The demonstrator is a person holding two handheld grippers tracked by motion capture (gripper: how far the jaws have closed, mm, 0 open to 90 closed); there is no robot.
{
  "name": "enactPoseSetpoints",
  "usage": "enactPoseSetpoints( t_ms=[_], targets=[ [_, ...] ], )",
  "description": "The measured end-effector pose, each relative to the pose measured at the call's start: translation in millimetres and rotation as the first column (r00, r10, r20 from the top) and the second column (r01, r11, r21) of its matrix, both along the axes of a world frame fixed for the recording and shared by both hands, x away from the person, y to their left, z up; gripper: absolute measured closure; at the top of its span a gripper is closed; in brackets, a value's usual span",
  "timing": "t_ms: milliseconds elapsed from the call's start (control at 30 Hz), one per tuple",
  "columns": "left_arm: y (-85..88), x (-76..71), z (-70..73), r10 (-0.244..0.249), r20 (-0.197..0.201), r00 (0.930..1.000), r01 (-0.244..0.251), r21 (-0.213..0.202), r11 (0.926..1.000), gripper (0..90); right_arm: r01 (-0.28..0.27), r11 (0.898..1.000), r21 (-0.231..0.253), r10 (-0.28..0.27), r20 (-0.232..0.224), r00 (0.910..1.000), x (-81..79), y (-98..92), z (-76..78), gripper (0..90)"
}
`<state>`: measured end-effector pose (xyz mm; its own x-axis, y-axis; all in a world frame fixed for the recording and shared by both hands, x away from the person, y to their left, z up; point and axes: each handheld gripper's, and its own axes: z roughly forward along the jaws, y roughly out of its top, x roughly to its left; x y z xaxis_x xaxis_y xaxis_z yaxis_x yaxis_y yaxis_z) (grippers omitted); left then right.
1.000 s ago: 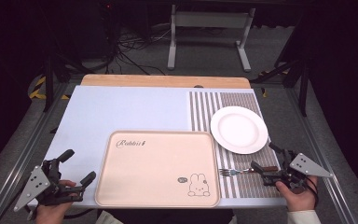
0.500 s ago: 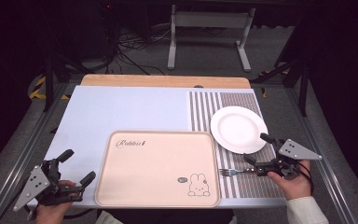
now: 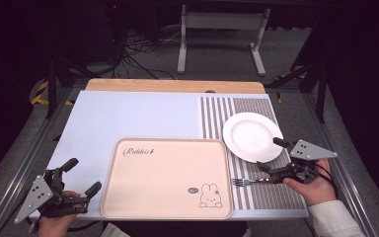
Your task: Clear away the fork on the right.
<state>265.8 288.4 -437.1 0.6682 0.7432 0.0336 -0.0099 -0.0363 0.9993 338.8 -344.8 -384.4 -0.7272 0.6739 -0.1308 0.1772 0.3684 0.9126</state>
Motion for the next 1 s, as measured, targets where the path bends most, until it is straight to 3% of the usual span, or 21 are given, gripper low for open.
enactPoseSetpoints(
  t_ms=[67, 167, 300, 433, 467, 500, 600, 667, 767, 900, 1000],
  targets=[
    [0.0, 0.0, 0.1, 0.0, 0.0, 1.0, 0.0, 0.001, 1.0, 0.1, -0.016, 0.999, -0.052, 0.014, -0.024, 0.9996, 1.7, 1.2, 4.6, 1.4],
    [-0.3, -0.2, 0.3, -0.003, 0.002, 1.0, 0.003, 0.004, 1.0, 0.3, -0.057, 0.987, -0.15, 0.046, -0.071, 0.9964, 4.6, 2.9, 9.6, 2.8],
    [-0.5, -0.2, 0.4, -0.004, 0.002, 1.0, 0.004, 0.006, 1.0, 0.3, -0.094, 0.972, -0.216, 0.069, -0.124, 0.9899, 7.1, 6.0, 13.9, 3.0],
    [-0.2, -0.3, 0.5, -0.005, 0.001, 1.0, 0.005, 0.005, 1.0, 0.3, -0.131, 0.95, -0.283, 0.086, -0.164, 0.9827, 10.9, 9.1, 17.2, 3.9],
    [-0.2, -0.3, 0.5, -0.005, 0.001, 1.0, 0.005, 0.005, 1.0, 0.3, -0.131, 0.95, -0.283, 0.086, -0.164, 0.9827, 10.9, 9.1, 17.2, 3.9],
    [-0.2, -0.5, 0.5, -0.002, 0.001, 1.0, 0.002, 0.005, 1.0, 0.3, -0.156, 0.937, -0.312, 0.101, -0.184, 0.9778, 13.6, 9.5, 19.0, 4.9],
    [-0.2, -0.4, 0.5, -0.003, 0.001, 1.0, 0.003, 0.005, 1.0, 0.3, -0.174, 0.926, -0.335, 0.111, -0.199, 0.9736, 15.2, 9.2, 20.4, 5.8],
    [-0.3, -0.3, 0.5, -0.003, 0.001, 1.0, 0.003, 0.005, 1.0, 0.3, -0.205, 0.906, -0.371, 0.125, -0.229, 0.9655, 18.2, 9.0, 22.9, 6.6],
    [-0.3, -0.3, 0.6, -0.005, 0.001, 1.0, 0.005, 0.007, 1.0, 0.3, -0.225, 0.89, -0.397, 0.133, -0.247, 0.9598, 19.8, 10.2, 24.7, 7.1],
    [-0.4, -0.2, 0.5, -0.005, 0.0, 1.0, 0.005, 0.006, 1.0, 0.3, -0.255, 0.858, -0.446, 0.143, -0.27, 0.9522, 21.2, 14.9, 26.6, 7.1],
    [-0.3, -0.4, 0.6, -0.003, 0.0, 1.0, 0.003, 0.005, 1.0, 0.3, -0.276, 0.842, -0.463, 0.15, -0.29, 0.9452, 21.8, 17.7, 26.3, 7.1]
  ],
)
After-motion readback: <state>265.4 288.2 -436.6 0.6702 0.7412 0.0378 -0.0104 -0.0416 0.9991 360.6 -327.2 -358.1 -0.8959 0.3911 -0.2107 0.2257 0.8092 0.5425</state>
